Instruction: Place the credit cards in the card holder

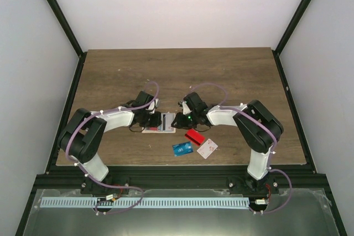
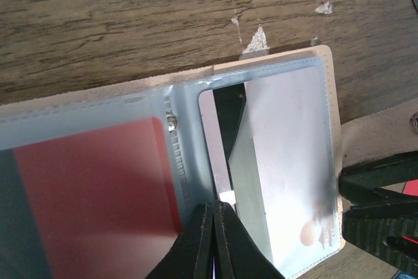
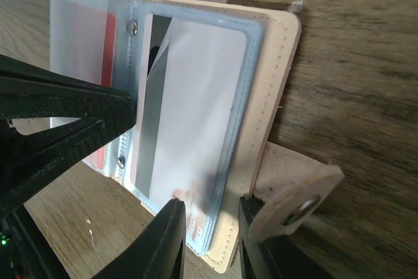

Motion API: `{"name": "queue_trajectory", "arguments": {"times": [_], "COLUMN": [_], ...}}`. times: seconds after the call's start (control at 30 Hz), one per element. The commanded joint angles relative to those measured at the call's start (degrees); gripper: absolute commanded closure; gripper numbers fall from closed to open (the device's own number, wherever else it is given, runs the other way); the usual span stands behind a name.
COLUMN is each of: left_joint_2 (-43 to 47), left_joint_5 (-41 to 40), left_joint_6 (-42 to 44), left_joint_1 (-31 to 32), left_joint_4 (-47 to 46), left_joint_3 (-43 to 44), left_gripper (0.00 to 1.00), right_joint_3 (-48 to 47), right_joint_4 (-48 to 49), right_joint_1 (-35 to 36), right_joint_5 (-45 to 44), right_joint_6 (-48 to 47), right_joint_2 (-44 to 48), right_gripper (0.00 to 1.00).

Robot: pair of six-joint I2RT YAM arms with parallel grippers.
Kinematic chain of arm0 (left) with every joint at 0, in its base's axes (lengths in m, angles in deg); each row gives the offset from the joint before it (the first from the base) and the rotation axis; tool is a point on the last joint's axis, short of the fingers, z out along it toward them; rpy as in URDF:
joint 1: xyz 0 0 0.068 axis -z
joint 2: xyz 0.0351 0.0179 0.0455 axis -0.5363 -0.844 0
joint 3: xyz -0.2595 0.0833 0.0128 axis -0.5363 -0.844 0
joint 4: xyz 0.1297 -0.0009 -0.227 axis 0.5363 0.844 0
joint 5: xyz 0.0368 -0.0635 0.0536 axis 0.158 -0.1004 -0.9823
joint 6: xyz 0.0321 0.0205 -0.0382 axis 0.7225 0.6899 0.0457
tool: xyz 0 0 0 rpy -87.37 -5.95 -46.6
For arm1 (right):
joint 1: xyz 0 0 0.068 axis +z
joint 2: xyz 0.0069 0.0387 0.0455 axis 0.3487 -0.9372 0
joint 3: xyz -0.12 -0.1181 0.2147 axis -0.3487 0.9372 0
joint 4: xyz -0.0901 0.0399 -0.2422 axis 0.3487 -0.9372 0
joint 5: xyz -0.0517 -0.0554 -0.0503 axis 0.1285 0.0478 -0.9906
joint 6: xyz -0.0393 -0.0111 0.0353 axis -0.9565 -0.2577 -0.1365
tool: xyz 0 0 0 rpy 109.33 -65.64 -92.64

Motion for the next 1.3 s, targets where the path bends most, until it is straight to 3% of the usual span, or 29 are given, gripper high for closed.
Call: {"name": "queue_trajectory", "arguments": {"times": [0.0, 0.7, 1.27], "left_joint_2": [-1.28, -2.57, -2.94], "left_joint_5": [0.41, 0.65, -0.47], "left_joint_6": [0.87, 1.49, 1.74], "left_joint_1": [0.23, 0.23, 0.23], "left_joint_4": [-1.04, -1.59, -1.28], "left_joint_3": [-1.47, -1.7, -1.46], "left_gripper": [0.96, 0.96, 0.96], "right_joint_3": [-2.24, -5.89, -9.15], "right_joint_4": [-0.5, -1.48, -9.37], "right_joint_1": [0.31, 1.48, 3.09], "right_joint_5": [-1.14, 0.3, -8.46], "right_joint_6": [0.33, -1.13, -2.36], "right_joint_2": [-2.01, -3.95, -1.4], "right_gripper": [0.74, 0.79, 0.77]}}
